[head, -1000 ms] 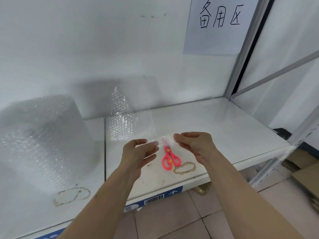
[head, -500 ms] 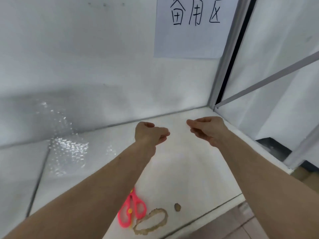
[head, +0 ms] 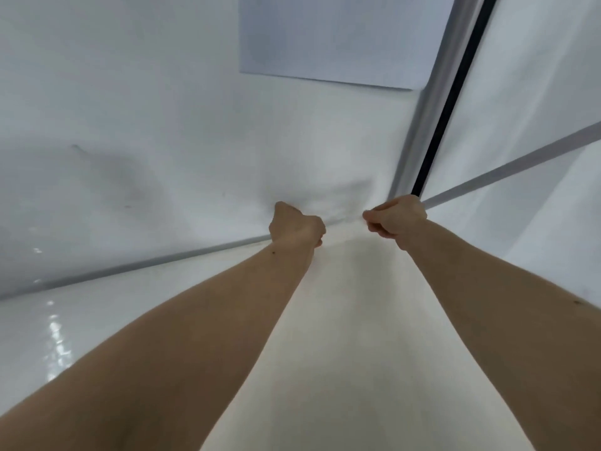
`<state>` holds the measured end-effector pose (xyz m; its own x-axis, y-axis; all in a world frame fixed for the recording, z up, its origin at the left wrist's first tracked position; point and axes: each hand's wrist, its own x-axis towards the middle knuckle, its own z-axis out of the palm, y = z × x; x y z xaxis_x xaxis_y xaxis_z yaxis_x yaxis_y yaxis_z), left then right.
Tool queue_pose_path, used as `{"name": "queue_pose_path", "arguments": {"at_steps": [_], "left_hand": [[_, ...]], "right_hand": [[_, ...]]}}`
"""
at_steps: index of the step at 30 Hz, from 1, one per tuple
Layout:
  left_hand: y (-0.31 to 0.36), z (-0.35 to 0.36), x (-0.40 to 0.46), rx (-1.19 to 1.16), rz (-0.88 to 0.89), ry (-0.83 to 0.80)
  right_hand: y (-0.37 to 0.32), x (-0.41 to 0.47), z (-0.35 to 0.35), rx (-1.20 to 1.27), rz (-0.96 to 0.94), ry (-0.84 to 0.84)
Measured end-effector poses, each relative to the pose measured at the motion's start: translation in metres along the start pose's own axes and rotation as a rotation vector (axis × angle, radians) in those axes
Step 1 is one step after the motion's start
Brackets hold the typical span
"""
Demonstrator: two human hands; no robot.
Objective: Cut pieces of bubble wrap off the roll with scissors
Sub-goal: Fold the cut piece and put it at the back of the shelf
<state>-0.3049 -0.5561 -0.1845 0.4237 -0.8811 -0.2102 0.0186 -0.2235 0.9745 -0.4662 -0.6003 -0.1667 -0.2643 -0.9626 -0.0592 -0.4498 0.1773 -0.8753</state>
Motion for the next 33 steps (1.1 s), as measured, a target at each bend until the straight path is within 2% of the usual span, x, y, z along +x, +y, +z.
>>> {"name": "queue_pose_path", "arguments": {"at_steps": [7, 15, 21, 33], "left_hand": [[-0.016, 0.015, 0.025, 0.265, 0.171, 0.029], [-0.005, 0.017, 0.028, 0.639, 0.275, -0.084], [-0.005, 0.011, 0.026, 0.699, 0.301, -0.141], [0.004, 0.002, 0.013, 0.888, 0.422, -0.136]], "right_hand": [[0.016, 0.017, 0.018, -0.125, -0.072, 0.097], [0.019, 0.025, 0.024, -0.239, -0.084, 0.126], [0.013, 0.026, 0.023, -0.320, -0.106, 0.109], [-0.001, 0.016, 0.010, -0.389, -0.113, 0.135]]}}
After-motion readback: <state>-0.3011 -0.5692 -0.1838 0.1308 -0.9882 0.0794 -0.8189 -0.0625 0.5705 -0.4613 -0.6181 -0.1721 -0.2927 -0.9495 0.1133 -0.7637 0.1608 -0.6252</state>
